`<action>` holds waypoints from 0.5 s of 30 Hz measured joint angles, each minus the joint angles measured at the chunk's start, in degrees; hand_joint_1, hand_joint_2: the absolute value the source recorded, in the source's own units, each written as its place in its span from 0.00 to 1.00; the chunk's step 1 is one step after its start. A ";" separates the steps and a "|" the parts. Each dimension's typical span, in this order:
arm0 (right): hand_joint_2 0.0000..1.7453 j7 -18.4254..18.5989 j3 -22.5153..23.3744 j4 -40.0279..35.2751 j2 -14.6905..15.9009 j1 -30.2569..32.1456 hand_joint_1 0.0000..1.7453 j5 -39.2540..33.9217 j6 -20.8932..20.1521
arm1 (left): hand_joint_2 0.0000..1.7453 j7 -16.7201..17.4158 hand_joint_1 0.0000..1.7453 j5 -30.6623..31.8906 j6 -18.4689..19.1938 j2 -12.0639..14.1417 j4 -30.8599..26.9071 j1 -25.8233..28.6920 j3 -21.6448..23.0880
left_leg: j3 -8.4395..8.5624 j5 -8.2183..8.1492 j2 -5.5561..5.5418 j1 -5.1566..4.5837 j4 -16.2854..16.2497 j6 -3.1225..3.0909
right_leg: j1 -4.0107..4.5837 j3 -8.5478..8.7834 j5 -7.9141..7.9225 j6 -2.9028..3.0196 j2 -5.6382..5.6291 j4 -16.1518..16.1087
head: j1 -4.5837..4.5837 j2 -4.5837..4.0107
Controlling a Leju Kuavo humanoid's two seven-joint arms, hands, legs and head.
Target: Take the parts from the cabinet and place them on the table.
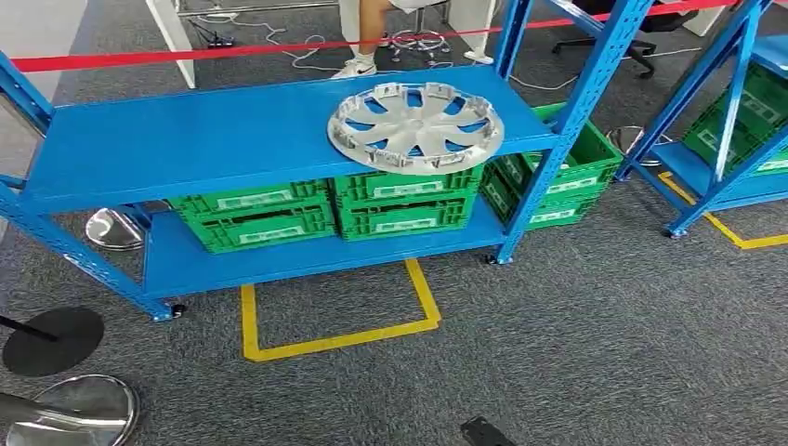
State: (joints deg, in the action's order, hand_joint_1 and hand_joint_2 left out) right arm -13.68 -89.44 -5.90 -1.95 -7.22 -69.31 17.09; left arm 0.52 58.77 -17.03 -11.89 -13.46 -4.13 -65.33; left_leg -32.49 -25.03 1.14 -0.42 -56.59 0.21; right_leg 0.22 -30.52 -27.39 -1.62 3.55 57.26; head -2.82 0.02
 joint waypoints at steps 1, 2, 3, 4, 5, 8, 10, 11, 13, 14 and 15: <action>0.00 0.07 0.02 0.00 0.00 0.00 0.00 -0.11 0.00 | 0.00 0.00 0.00 -0.02 0.00 0.02 0.00 0.00 -0.06 | 0.00 0.01 0.01 0.01 0.00 -0.02 | 0.00 -0.01 0.00 0.00 -0.01 0.00 | 0.02 0.00; 0.00 0.11 0.04 0.00 0.00 -0.01 0.00 -0.13 0.00 | 0.00 0.00 0.00 -0.02 0.00 0.02 0.00 -0.02 -0.09 | 0.01 0.03 0.01 0.02 0.00 -0.04 | 0.00 -0.01 0.00 0.00 -0.01 0.00 | 0.00 0.00; 0.00 0.13 0.07 0.00 0.00 -0.01 0.00 -0.13 0.00 | 0.00 0.00 0.00 -0.02 0.02 0.02 0.00 -0.05 -0.15 | 0.00 0.04 0.01 0.03 0.00 -0.06 | 0.01 -0.03 -0.01 -0.01 -0.01 0.00 | 0.02 0.00; 0.00 0.13 0.09 0.00 0.00 -0.01 0.00 -0.11 0.00 | 0.00 0.04 0.00 -0.02 0.02 0.02 0.00 -0.07 -0.26 | 0.01 0.07 0.01 0.04 0.01 -0.08 | 0.01 -0.04 -0.02 -0.04 -0.01 0.01 | 0.02 0.00; 0.00 0.13 0.09 0.00 0.00 -0.01 0.00 -0.11 -0.02 | 0.00 0.26 0.00 -0.02 0.06 0.02 0.00 -0.11 -0.44 | 0.01 0.09 0.01 0.06 0.01 -0.10 | 0.04 -0.04 -0.02 -0.04 -0.01 0.02 | 0.02 0.00; 0.00 0.06 0.09 0.02 0.00 -0.01 0.00 -0.09 -0.02 | 0.00 0.52 0.00 -0.09 0.22 0.04 0.00 -0.14 -0.68 | 0.01 0.17 0.01 0.17 0.03 -0.04 | 0.15 -0.07 -0.02 -0.03 -0.01 0.03 | 0.02 0.00; 0.00 -0.70 0.07 0.02 0.00 -0.01 0.00 0.11 0.00 | 0.00 0.55 0.00 -0.15 0.24 0.04 0.00 -0.15 -0.90 | 0.01 0.20 0.01 0.21 0.03 0.01 | 0.18 -0.08 -0.02 -0.03 -0.01 0.03 | 0.02 0.00; 0.00 -1.27 0.09 0.02 0.00 -0.01 0.00 0.13 -0.04 | 0.00 0.55 0.00 -0.15 0.24 0.04 0.00 -0.15 -0.94 | 0.01 0.21 0.01 0.22 0.03 0.01 | 0.18 -0.07 -0.01 -0.03 -0.01 0.03 | 0.02 0.00; 0.00 -1.81 0.07 0.02 0.00 -0.01 0.00 0.11 -0.44 | 0.00 0.55 0.00 -0.07 0.28 0.04 0.00 -0.15 -0.96 | 0.01 0.22 0.01 0.22 0.03 0.00 | 0.19 -0.09 -0.01 -0.03 -0.01 0.04 | 0.02 0.00; 0.00 -1.88 0.07 0.02 0.00 -0.01 0.00 0.22 -0.59 | 0.00 0.52 0.00 0.00 0.37 0.04 0.00 -0.15 -0.96 | 0.01 0.22 0.01 0.22 0.03 0.00 | 0.19 -0.09 -0.01 -0.03 -0.01 0.04 | 0.02 0.00; 0.00 -1.92 0.07 0.02 0.00 -0.01 0.00 0.44 -0.63 | 0.00 0.55 0.00 0.02 0.41 0.04 0.00 -0.15 -0.96 | 0.01 0.22 0.01 0.22 0.03 0.00 | 0.19 -0.09 -0.01 -0.03 -0.01 0.04 | 0.02 0.00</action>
State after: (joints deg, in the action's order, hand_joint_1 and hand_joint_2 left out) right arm -15.61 -89.37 -5.88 -1.95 -7.23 -68.87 16.46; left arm 1.07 58.80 -16.61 -11.85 -13.46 -4.28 -66.29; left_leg -32.48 -24.81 1.14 -0.20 -56.56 0.21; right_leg 0.41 -30.62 -27.40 -1.65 3.54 57.30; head -2.80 0.02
